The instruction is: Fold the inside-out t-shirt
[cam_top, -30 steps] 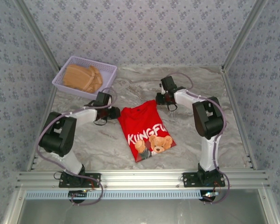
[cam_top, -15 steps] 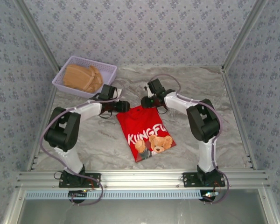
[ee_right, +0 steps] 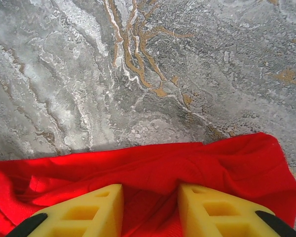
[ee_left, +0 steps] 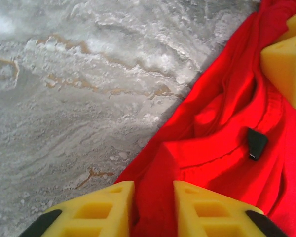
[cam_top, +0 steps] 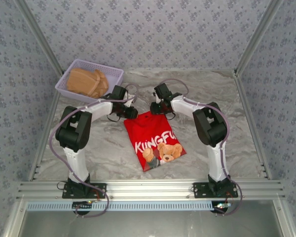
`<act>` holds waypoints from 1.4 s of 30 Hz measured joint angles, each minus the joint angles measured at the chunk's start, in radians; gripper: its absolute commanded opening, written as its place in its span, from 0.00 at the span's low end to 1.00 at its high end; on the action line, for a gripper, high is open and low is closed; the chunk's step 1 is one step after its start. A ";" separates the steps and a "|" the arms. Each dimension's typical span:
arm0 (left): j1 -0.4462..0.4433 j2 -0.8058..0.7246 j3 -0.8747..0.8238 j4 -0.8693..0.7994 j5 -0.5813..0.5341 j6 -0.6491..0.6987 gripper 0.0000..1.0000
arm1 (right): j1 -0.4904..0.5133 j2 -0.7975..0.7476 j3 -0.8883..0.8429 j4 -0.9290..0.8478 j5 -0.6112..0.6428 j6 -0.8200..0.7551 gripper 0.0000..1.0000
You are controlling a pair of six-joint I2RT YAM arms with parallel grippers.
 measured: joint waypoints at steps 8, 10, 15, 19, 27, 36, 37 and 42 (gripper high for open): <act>0.050 -0.010 -0.023 0.039 -0.012 -0.058 0.07 | -0.006 0.000 0.000 -0.011 0.011 0.000 0.35; 0.068 -0.027 -0.055 0.068 -0.015 -0.097 0.09 | -0.008 0.000 0.000 -0.013 0.014 0.000 0.35; 0.089 -0.049 -0.107 0.130 -0.024 -0.192 0.34 | -0.013 0.000 0.000 -0.016 0.015 0.000 0.35; 0.089 -0.053 -0.131 0.163 -0.053 -0.235 0.50 | -0.015 0.000 0.003 -0.019 0.014 -0.002 0.37; 0.086 -0.290 -0.306 0.212 -0.184 -0.299 0.77 | -0.017 -0.169 -0.098 0.023 -0.029 -0.017 0.45; -0.058 -0.441 -0.443 0.273 -0.063 -0.381 0.74 | 0.010 -0.421 -0.431 0.034 -0.107 0.003 0.44; -0.066 -0.417 -0.443 0.278 -0.054 -0.387 0.74 | 0.014 -0.422 -0.461 0.027 -0.119 0.010 0.44; -0.069 -0.267 -0.405 0.260 -0.043 -0.382 0.74 | 0.020 -0.453 -0.604 -0.002 -0.153 0.054 0.42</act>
